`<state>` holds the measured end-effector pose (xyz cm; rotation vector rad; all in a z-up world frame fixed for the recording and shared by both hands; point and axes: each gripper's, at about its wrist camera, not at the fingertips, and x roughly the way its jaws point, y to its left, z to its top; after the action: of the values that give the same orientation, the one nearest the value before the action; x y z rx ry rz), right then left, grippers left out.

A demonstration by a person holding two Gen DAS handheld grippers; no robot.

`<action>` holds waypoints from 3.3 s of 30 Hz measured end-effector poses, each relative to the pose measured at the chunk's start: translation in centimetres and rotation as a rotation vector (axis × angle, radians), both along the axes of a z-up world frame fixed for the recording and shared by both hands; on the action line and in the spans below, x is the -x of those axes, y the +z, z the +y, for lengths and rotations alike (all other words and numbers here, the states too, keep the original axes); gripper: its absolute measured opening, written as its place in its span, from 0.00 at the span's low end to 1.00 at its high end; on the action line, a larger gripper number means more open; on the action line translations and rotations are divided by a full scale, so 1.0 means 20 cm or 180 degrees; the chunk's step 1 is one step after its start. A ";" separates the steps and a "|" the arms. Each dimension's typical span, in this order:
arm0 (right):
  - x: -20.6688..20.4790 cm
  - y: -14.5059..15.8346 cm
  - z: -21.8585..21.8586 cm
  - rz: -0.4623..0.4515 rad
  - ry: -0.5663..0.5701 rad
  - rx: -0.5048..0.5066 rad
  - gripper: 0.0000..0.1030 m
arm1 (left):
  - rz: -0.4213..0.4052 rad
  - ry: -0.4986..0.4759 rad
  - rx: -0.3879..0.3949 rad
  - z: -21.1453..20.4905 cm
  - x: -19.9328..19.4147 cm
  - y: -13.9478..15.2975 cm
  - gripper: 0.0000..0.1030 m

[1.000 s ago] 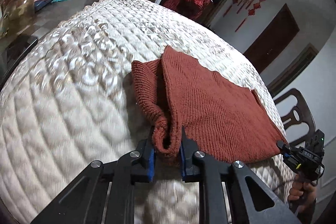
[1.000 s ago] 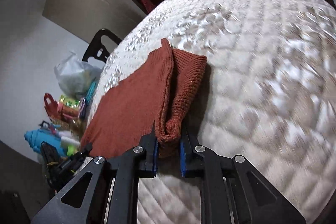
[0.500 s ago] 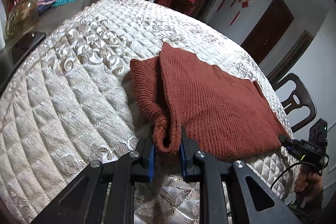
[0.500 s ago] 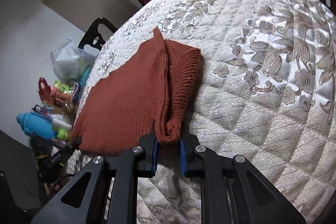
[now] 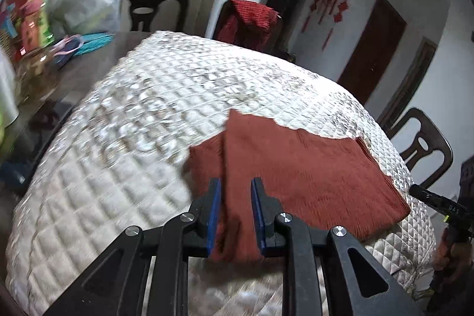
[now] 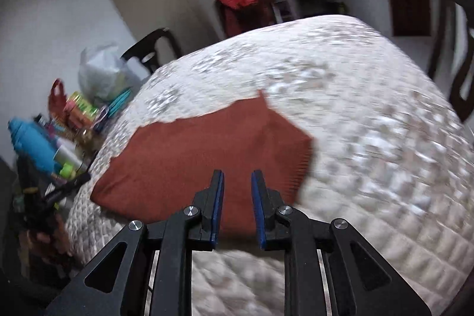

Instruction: Fold small clothes

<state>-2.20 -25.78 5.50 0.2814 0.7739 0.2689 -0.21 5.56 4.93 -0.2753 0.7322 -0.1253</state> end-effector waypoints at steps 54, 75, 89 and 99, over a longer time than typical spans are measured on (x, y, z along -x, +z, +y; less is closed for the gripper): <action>-0.20 -0.17 0.56 0.0125 0.0853 0.0627 0.18 | 0.0268 0.0153 -0.0593 -0.09 -0.13 -0.14 0.36; -0.06 -0.20 0.55 0.0132 0.1027 0.0523 0.18 | 0.0382 0.0209 0.0185 0.07 -0.23 -0.20 0.52; -0.05 -0.20 0.54 0.0127 0.1031 0.0503 0.18 | 0.0390 -0.0109 0.0688 0.03 -0.07 -0.21 0.52; -0.06 -0.20 0.53 0.0131 0.1013 0.0454 0.18 | 0.0362 -0.0117 0.0135 -0.08 -0.11 -0.17 0.30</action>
<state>-0.92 -15.21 1.60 0.0276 0.8741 0.5066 1.90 3.92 1.63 -0.3114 0.8485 -0.1612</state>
